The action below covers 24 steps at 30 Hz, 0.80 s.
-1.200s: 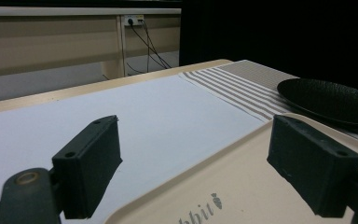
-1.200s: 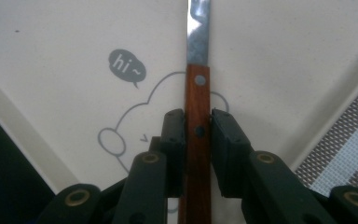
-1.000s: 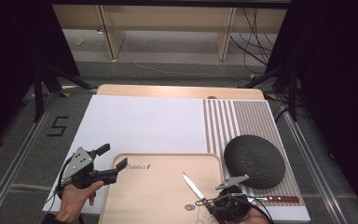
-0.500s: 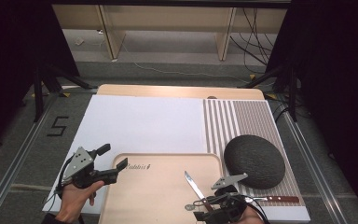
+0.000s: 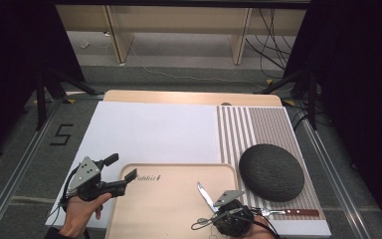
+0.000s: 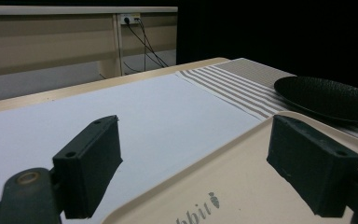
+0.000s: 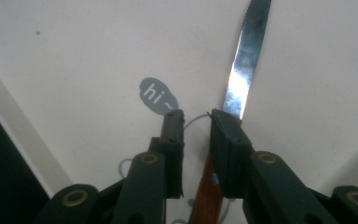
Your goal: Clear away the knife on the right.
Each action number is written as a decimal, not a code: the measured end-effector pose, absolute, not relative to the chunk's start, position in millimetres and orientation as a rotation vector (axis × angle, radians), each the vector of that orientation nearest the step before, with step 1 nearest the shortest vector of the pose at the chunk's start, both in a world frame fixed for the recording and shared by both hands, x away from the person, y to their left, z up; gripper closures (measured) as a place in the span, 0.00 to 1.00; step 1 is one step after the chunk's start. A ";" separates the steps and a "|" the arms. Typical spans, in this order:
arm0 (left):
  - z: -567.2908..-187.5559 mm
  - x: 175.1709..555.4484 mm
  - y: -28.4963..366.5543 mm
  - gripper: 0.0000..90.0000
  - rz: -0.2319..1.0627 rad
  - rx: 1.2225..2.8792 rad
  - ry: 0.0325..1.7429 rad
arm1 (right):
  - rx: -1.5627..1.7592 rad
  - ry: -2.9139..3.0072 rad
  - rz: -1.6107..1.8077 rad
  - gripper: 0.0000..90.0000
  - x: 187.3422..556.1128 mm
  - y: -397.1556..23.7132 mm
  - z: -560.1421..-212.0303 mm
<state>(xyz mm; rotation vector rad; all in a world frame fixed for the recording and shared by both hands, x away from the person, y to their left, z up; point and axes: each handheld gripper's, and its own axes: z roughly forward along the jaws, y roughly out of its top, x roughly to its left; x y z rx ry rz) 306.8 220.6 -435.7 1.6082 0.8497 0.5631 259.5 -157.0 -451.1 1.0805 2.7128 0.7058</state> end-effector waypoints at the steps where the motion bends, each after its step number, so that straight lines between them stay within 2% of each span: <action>1: -435.8 306.7 220.4 0.18 0.561 1.607 0.850 | 1.049 2.711 0.690 0.87 260.0 -156.5 -452.2; 10: -435.7 306.8 220.5 0.19 0.560 1.607 0.849 | 0.988 2.732 0.623 0.99 264.3 -151.1 -456.2; 24: -435.5 306.9 220.6 0.19 0.560 1.605 0.848 | 0.960 2.713 0.544 1.00 274.4 -139.7 -460.2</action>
